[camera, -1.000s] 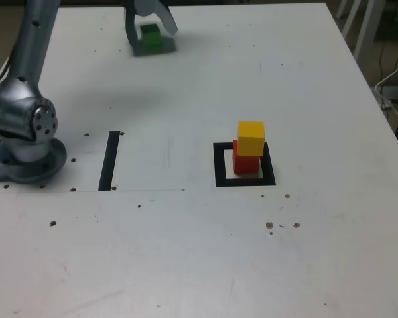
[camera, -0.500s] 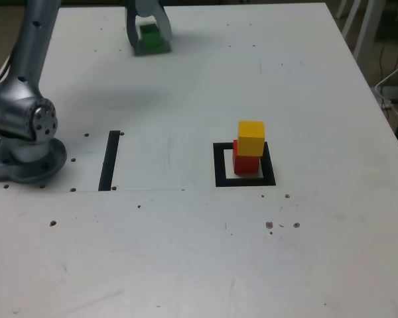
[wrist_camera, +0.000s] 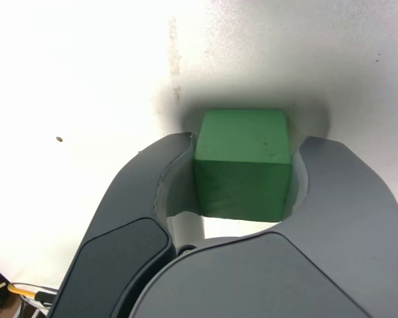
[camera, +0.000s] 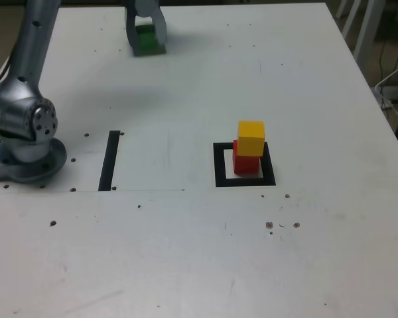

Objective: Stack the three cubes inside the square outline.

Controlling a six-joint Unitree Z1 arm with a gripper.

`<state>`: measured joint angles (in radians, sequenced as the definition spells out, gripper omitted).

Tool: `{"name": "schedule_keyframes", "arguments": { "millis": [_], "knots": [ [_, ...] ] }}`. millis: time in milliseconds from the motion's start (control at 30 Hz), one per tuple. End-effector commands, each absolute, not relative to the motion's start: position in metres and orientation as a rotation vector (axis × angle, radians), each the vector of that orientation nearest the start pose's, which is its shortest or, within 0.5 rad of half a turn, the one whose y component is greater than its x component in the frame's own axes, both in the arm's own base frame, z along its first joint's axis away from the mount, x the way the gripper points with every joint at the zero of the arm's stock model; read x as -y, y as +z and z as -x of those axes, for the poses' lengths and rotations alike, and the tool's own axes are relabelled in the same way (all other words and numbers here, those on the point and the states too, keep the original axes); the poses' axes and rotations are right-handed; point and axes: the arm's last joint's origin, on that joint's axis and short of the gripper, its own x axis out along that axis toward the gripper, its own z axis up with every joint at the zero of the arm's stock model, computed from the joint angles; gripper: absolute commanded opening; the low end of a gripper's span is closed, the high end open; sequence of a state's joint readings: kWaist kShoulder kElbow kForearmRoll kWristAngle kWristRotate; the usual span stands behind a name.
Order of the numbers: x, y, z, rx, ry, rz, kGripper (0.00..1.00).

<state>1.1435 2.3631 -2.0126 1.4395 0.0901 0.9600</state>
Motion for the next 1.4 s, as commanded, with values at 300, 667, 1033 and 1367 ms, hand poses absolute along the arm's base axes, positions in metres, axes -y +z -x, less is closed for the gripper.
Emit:
{"name": "schedule_keyframes", "arguments": {
  "millis": [300, 667, 1033, 1367],
  "knots": [
    [-0.370, 0.243, -0.203, -1.764, 0.014, 0.180, 0.32],
    [-0.294, 0.271, -0.230, -1.747, -0.013, 0.092, 0.32],
    [-0.207, 0.297, -0.250, -1.702, -0.077, -0.010, 0.32],
    [-0.138, 0.316, -0.270, -1.685, -0.156, -0.079, 0.32]
  ]
}}
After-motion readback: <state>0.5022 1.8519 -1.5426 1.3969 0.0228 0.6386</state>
